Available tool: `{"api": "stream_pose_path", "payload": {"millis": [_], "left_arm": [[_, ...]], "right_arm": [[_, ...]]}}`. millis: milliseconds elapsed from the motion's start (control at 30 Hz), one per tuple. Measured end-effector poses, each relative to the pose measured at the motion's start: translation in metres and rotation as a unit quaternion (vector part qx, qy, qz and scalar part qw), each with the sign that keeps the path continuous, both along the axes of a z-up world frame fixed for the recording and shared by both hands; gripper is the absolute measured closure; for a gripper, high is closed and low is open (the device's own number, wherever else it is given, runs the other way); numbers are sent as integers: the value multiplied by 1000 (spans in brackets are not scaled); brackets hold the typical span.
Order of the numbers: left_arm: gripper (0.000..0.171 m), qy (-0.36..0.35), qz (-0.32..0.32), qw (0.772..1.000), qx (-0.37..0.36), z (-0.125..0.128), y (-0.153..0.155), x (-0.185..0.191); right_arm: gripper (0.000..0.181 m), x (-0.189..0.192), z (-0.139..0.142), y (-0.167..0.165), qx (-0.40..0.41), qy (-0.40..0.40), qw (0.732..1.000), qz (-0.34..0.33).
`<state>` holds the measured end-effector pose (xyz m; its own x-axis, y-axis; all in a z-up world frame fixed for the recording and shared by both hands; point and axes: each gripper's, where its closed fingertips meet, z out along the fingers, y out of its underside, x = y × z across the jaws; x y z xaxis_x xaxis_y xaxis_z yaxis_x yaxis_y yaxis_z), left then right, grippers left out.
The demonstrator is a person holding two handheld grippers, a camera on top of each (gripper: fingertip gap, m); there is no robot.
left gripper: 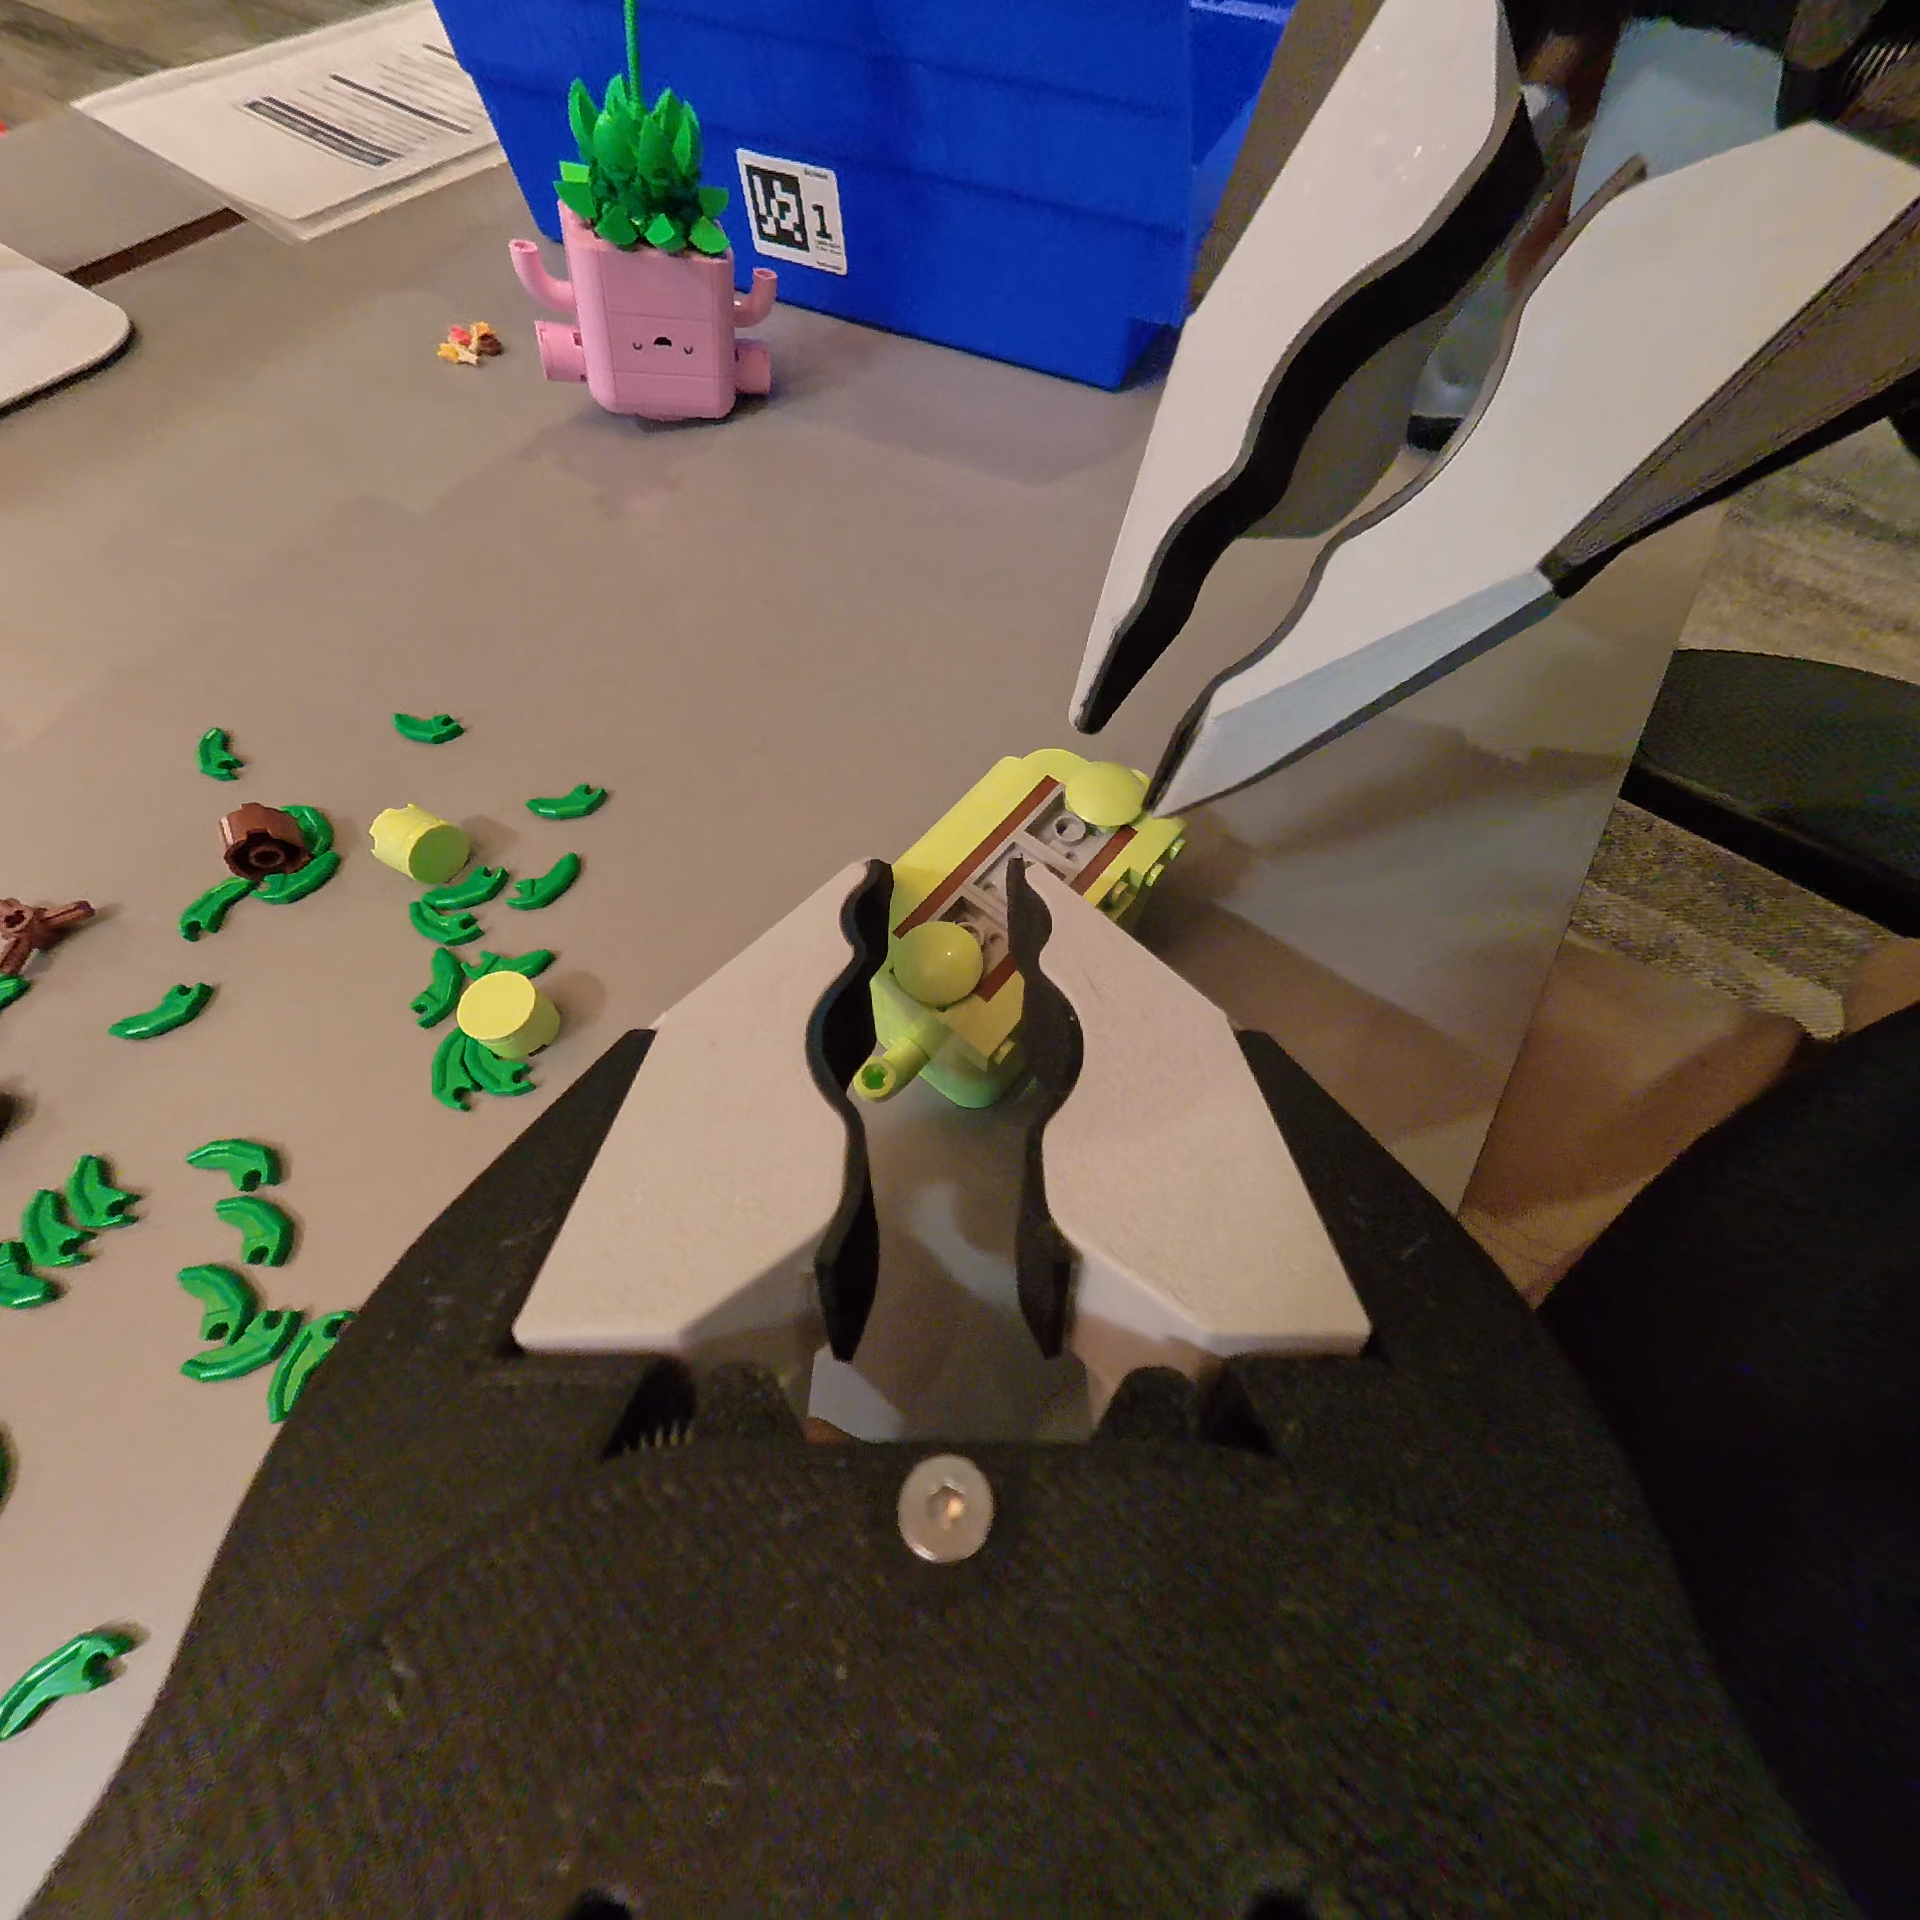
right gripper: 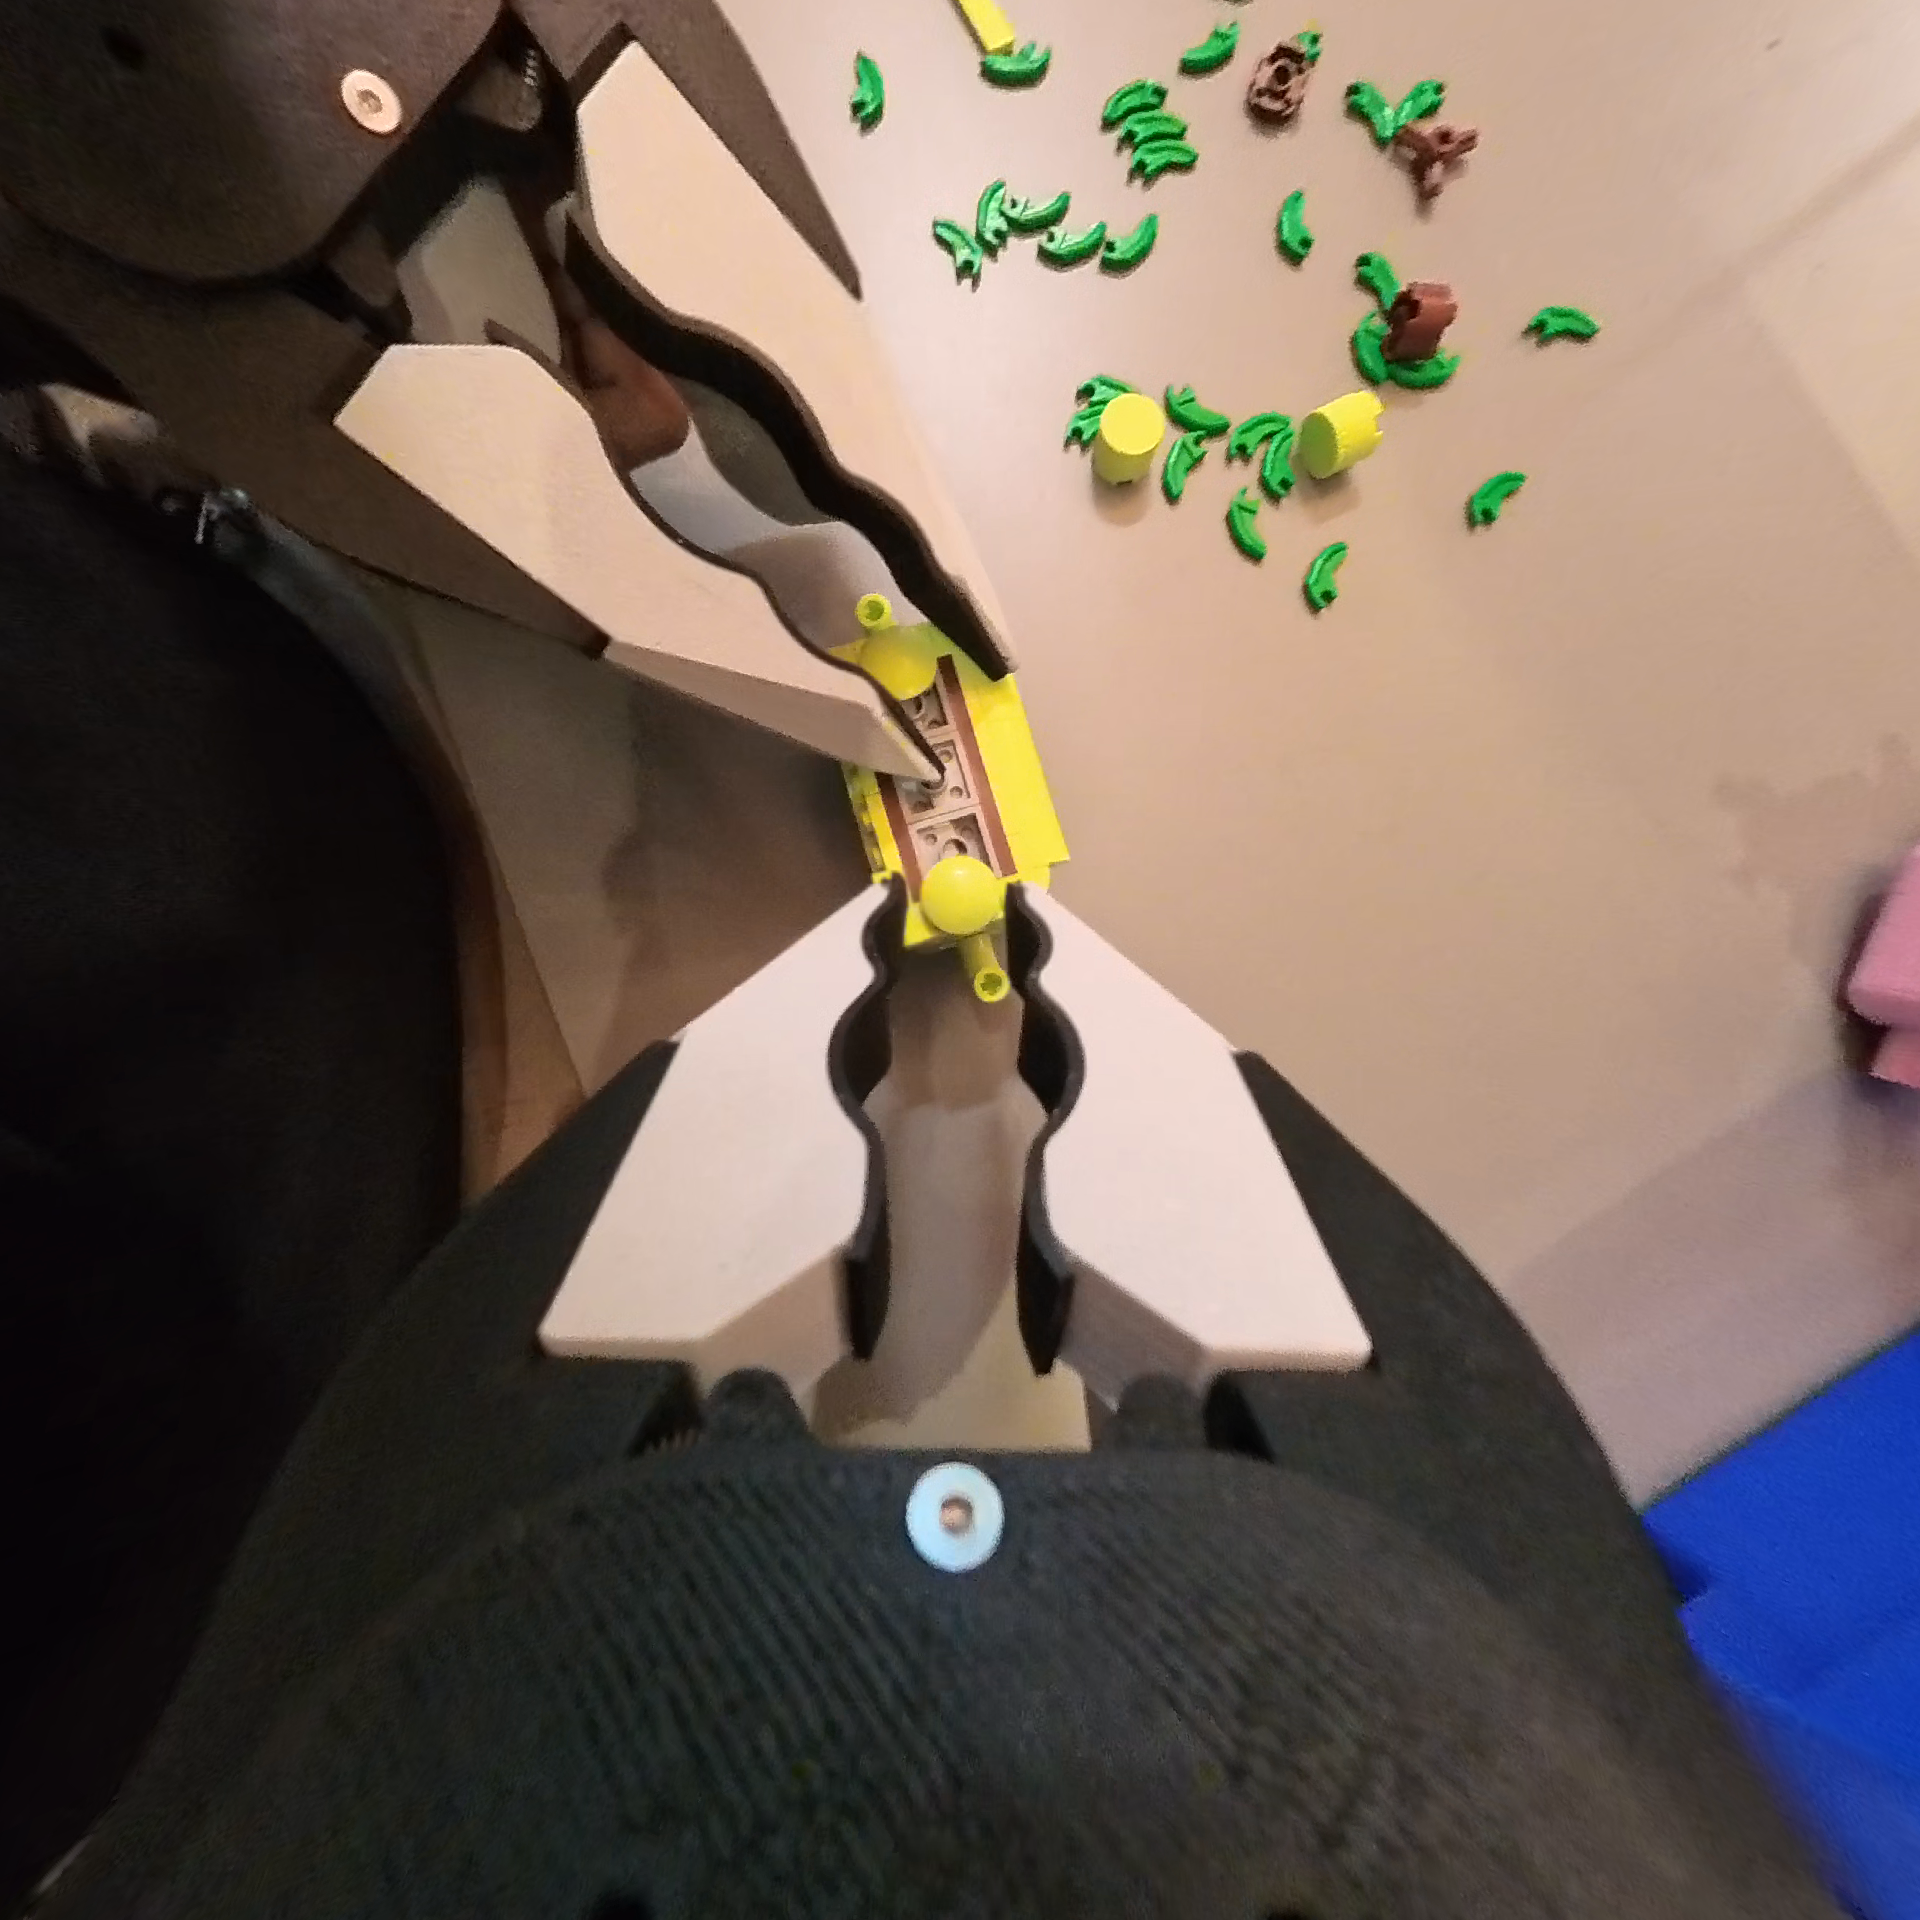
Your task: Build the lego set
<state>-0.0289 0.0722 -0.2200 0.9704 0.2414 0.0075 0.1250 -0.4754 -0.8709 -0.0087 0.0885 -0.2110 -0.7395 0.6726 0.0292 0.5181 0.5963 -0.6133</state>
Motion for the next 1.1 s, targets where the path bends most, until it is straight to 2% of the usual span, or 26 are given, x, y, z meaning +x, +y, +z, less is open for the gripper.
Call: {"api": "stream_pose_path", "payload": {"millis": [167, 733, 900, 1100], "left_arm": [[150, -6, -2, 1000, 1, 0, 0, 0], [149, -22, -6, 1000, 5, 0, 0, 0], [149, -24, -7, 1000, 6, 0, 0, 0], [149, -24, -6, 1000, 6, 0, 0, 0]], "right_arm": [[164, -2, 3, -1, -33, 21, 999, -18], [171, 0, -7, -1, -14, 27, 1000, -2], [174, -1, -6, 2, 21, 53, 998, 17], [168, 2, -5, 0, 33, 52, 998, 28]]}}
